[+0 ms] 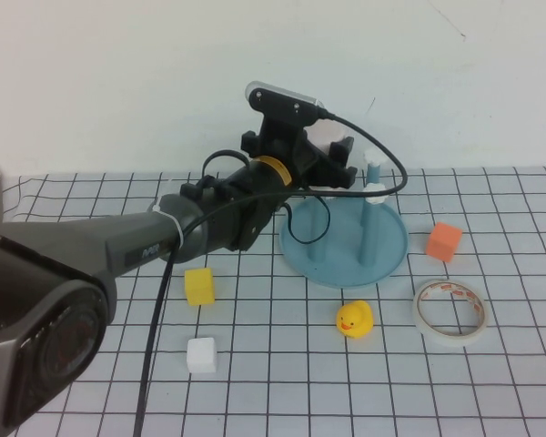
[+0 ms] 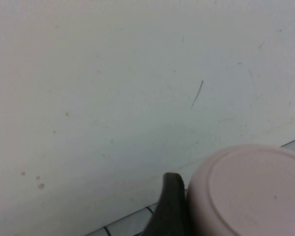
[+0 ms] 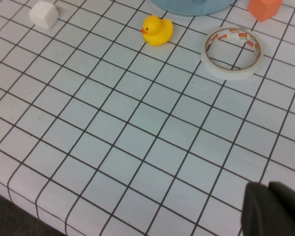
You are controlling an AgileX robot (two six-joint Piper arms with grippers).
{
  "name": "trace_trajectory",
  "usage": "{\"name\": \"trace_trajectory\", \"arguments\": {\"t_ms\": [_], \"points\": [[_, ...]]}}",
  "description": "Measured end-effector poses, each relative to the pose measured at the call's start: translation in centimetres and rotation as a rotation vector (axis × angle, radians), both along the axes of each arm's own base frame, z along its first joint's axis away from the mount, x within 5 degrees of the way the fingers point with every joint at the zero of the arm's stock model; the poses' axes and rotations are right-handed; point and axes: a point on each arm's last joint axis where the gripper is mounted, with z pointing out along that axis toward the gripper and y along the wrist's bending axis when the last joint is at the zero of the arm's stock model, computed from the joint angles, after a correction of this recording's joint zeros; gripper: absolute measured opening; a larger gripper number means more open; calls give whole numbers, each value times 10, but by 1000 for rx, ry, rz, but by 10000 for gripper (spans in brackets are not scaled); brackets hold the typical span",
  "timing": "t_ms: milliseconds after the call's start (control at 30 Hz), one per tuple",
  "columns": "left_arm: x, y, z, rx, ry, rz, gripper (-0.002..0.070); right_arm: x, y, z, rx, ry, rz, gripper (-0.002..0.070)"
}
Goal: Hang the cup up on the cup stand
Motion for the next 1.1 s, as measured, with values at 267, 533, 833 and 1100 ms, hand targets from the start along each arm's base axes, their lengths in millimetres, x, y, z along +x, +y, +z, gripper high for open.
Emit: {"name": "trace_trajectory", "arguments": {"t_ms": [267, 533, 833, 1100], "points": [[-6, -5, 8, -33, 52, -6, 621, 0, 0, 0, 0, 0, 0, 0], [-15, 18, 73, 9, 10, 28, 590, 0, 0, 0, 0, 0, 0, 0], [-49, 76, 189, -31, -110, 121, 183, 0, 0, 0, 0, 0, 0, 0], [-129, 130, 289, 71, -228, 208, 6, 0, 0, 0, 0, 0, 0, 0]]}}
